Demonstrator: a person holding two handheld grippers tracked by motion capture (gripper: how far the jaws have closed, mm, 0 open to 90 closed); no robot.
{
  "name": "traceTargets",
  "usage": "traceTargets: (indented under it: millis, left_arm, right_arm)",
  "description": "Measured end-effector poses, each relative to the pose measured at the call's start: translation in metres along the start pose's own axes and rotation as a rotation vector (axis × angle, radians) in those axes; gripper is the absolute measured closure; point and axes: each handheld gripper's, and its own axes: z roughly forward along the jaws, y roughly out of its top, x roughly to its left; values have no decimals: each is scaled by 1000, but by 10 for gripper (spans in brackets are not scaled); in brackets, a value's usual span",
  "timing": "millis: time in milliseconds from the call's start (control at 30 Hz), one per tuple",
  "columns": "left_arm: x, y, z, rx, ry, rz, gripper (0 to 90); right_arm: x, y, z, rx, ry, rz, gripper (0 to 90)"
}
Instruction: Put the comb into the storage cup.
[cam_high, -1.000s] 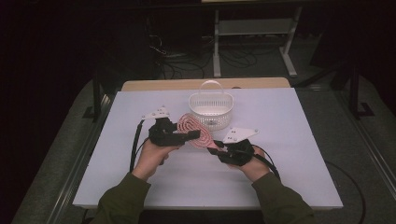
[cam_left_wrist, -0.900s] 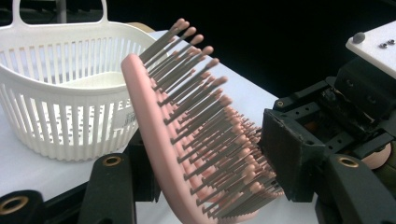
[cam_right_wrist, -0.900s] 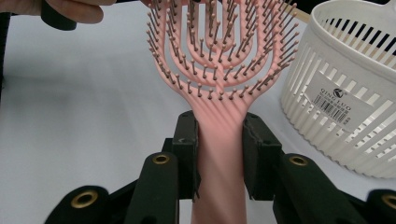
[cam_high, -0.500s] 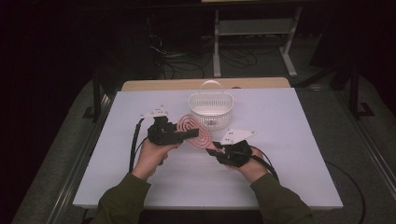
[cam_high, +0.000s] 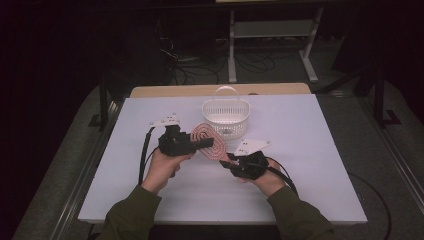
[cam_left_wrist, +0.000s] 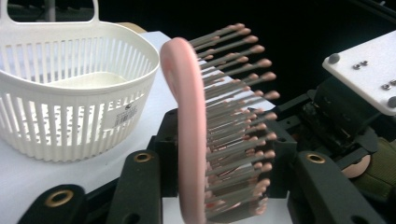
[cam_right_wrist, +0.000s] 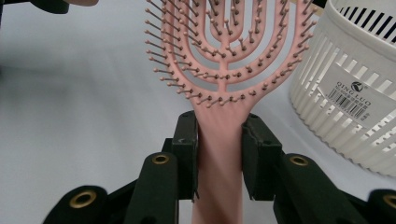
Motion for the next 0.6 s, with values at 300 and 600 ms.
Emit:
traceTargets:
  millis: [300, 600]
  left_arm:
    - [-3, 2, 0, -9, -26, 9, 633]
    - [-6, 3, -1, -11, -26, 26, 636]
  right_arm:
    - [1, 1, 1, 1, -1, -1, 689]
    - [1, 1, 1, -4, 2, -3, 689]
